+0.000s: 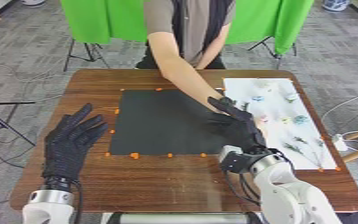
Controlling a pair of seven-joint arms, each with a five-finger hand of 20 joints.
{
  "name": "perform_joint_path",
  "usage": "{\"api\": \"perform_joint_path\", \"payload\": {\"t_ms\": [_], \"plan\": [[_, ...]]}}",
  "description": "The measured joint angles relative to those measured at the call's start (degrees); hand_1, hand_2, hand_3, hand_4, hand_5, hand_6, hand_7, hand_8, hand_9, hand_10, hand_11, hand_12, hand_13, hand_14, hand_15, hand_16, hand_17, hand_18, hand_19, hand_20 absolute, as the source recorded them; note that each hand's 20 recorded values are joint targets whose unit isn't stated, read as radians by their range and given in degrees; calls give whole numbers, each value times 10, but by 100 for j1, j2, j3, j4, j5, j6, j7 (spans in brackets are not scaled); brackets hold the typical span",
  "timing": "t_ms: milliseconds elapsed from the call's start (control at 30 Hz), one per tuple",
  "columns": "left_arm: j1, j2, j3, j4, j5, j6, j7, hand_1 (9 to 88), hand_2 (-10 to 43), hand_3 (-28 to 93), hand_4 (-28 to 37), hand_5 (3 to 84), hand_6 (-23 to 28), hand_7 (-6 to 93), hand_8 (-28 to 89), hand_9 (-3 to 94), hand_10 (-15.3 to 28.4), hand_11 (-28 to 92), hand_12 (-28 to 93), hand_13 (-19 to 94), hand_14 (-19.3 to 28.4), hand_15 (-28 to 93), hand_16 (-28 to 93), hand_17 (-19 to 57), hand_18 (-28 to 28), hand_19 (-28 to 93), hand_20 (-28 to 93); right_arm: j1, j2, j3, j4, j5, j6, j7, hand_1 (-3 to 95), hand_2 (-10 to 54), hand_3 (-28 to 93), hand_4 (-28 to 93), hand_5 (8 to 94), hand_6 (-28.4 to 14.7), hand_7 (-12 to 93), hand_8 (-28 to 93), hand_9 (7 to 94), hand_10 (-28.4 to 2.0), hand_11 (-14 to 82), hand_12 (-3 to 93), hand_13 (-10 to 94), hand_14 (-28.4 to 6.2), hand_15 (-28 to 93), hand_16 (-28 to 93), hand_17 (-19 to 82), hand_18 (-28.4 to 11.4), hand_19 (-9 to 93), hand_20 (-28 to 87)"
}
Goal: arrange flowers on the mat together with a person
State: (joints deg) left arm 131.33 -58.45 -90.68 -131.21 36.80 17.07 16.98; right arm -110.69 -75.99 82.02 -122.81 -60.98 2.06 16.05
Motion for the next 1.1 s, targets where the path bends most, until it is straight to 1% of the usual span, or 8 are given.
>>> {"api": "perform_joint_path", "payload": {"t_ms": [767,1100], "plan": [[0,-52,-24,0,24,-20,-67,195,113,748,-283,375,109,108,-89,373,236,275,100,289,284,542,-127,-57,265,674,-138,1,9,-15,-3,3,79,15,178,97,823,-283,446,4,136,-141,519,-173,120,109,430,-212,354,101,53,-191,503,170],[0,-66,-30,0,35,-28,-76,194,113,748,-283,376,110,108,-88,374,236,275,100,289,284,543,-127,-57,266,674,-138,-1,12,-22,-4,3,86,16,178,97,824,-283,446,4,134,-140,520,-173,120,109,430,-212,356,101,53,-191,505,169]]}}
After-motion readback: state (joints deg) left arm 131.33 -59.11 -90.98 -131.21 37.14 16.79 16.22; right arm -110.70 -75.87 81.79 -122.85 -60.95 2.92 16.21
